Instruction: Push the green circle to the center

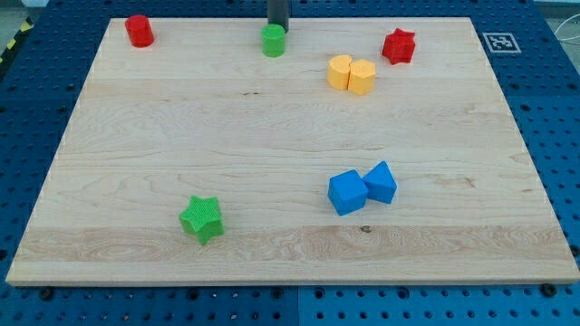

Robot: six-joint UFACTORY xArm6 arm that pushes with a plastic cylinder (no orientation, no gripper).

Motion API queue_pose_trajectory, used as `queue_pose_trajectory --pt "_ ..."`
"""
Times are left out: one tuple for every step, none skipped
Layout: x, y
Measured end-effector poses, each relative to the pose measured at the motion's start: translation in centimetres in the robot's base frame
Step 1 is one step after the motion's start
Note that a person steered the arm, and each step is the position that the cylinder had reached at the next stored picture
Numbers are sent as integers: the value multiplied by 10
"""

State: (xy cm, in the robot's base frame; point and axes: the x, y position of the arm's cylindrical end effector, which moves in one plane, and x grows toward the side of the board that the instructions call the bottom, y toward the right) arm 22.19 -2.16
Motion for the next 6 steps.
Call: queue_pose_trajectory --pt "7 -4" --pt "17 -9" --pt "30 -13" --pt "41 -13" --pt "48 -14" --pt "52 -21"
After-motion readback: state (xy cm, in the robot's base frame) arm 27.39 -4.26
